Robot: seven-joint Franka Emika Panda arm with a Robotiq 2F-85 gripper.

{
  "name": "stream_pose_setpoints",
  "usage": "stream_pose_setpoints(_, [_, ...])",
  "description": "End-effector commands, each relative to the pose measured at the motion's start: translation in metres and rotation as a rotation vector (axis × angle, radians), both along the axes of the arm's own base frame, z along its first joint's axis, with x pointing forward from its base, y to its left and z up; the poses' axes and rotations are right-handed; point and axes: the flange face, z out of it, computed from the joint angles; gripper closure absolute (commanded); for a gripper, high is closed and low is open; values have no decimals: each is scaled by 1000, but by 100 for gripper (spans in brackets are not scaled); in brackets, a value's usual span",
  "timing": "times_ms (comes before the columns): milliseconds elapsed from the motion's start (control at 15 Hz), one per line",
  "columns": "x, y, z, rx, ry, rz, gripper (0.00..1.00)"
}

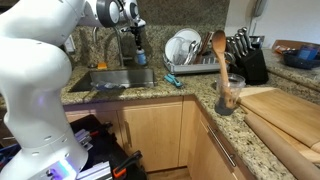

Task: Move the soap bottle closer to the tap

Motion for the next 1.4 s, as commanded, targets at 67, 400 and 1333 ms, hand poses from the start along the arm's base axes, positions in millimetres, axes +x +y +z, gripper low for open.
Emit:
stream_pose_setpoints(67, [-8,10,18,7,41,13,94])
stream_pose_setpoints(400, [-18,20,14,-19,49,14,76])
stream_pose_setpoints(1333, [15,30,-43,124,-116,-34,94])
